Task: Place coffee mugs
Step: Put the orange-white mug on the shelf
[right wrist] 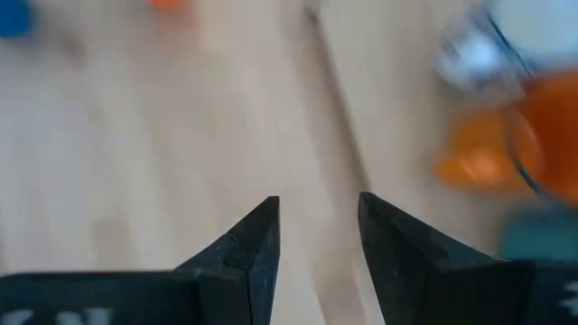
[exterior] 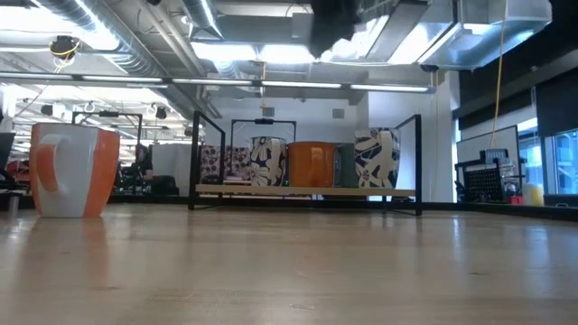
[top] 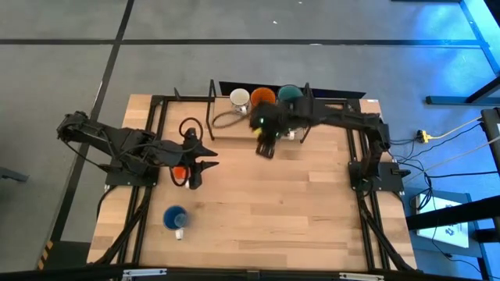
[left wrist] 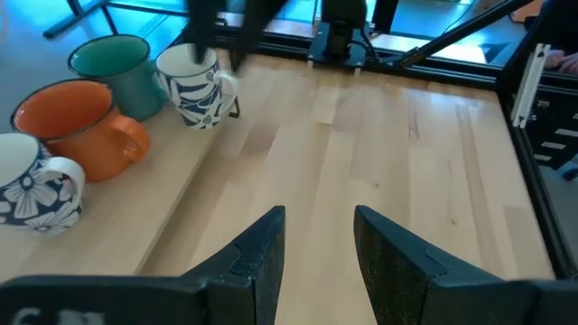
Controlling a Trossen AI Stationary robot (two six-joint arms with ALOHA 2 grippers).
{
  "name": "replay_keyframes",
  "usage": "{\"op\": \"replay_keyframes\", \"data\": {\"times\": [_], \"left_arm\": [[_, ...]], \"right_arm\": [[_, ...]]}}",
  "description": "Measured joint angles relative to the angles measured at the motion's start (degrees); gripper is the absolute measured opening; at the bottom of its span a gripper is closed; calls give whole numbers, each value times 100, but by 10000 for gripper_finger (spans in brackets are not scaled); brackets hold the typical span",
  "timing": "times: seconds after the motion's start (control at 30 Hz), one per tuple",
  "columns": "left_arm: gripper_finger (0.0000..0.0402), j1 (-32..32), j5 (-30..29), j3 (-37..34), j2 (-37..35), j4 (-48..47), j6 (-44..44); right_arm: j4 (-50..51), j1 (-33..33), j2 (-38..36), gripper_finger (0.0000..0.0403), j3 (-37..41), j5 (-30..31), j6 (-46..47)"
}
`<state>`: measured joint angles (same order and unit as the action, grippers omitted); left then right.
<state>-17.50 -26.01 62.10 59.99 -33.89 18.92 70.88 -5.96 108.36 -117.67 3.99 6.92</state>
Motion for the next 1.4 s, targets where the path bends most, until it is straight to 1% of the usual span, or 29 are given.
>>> {"op": "replay_keyframes", "data": {"times": [0.1, 0.17, 0.27, 0.37, 0.43, 0.5, 0.6, 0.73, 0.87, 0.93, 1.07, 1.27, 1.4], "left_arm": [[135, 111, 114, 0, -1, -143, 40], [144, 196, 291, -1, -2, -441, 237], [160, 325, 793, -2, -94, -1149, 739], [165, 377, 1229, -1, -153, -2079, 1211], [166, 329, 1262, -2, -205, -2744, 1527], [166, 275, 1101, -10, -214, -3365, 1852], [166, 310, 924, -232, -259, -3824, 2382], [166, 578, 1145, -745, -276, -3876, 2587], [166, 1133, 1437, -1144, -269, -3869, 2581], [166, 1411, 1468, -1227, -267, -3866, 2527], [166, 1821, 1553, -1284, -267, -3817, 2209], [166, 2304, 2075, -1688, -253, -3398, 1547], [166, 2501, 2354, -1995, -189, -3104, 1318]], "right_arm": [[-559, 505, 0, 138, 108, 2, -180], [-907, 826, 1, 138, 274, 0, -279], [-1263, 1211, 2, 138, 574, -9, -238], [-1591, 1493, 2, 138, 857, 85, -27], [-1886, 1650, 2, 138, 1110, 179, 123], [-2103, 1760, 4, 138, 1362, 281, 321], [-2345, 1856, 4, 138, 1666, 412, 652], [-2423, 1896, 13, 138, 1927, 459, 1031], [-2414, 1920, 13, 138, 1957, 459, 1108], [-2427, 1921, 13, 138, 1958, 460, 1108], [-2431, 1913, 13, 138, 1958, 459, 1105], [-2429, 1911, 13, 138, 1958, 459, 1086], [-2420, 1911, 13, 138, 1958, 459, 1085]]}}
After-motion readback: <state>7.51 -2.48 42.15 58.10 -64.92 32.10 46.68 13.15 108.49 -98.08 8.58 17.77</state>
